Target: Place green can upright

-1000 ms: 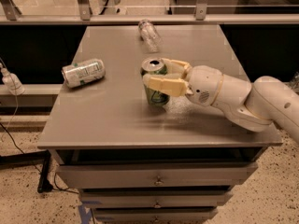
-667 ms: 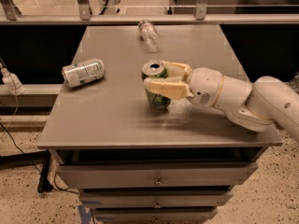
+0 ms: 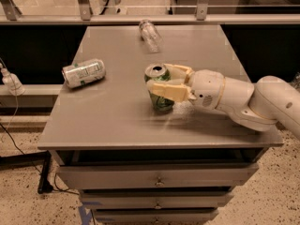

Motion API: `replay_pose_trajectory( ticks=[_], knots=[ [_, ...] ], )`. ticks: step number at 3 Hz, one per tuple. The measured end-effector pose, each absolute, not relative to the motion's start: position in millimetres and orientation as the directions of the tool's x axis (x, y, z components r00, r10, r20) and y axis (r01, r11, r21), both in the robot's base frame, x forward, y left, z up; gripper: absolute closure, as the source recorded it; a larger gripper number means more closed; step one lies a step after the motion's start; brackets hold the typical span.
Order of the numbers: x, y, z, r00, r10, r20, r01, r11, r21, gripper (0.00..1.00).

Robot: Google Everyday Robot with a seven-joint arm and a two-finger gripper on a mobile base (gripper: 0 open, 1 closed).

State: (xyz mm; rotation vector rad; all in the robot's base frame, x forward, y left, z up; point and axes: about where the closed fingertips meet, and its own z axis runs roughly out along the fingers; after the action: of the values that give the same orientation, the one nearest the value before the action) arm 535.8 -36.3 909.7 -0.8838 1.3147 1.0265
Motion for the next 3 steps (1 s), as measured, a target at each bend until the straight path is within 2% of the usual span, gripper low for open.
replay_pose_trajectory(
  ticks=[1, 2, 3],
  knots=[
    [536, -40, 905, -0.034, 0.070, -0.997, -0.943, 0.330, 0.056, 0.13],
    [536, -49, 902, -0.040, 0.039, -0.998, -0.939, 0.339, 0.051, 0.00],
    [534, -69, 900, -0.038, -0.015, -0.999, -0.934, 0.356, 0.030, 0.00]
  ],
)
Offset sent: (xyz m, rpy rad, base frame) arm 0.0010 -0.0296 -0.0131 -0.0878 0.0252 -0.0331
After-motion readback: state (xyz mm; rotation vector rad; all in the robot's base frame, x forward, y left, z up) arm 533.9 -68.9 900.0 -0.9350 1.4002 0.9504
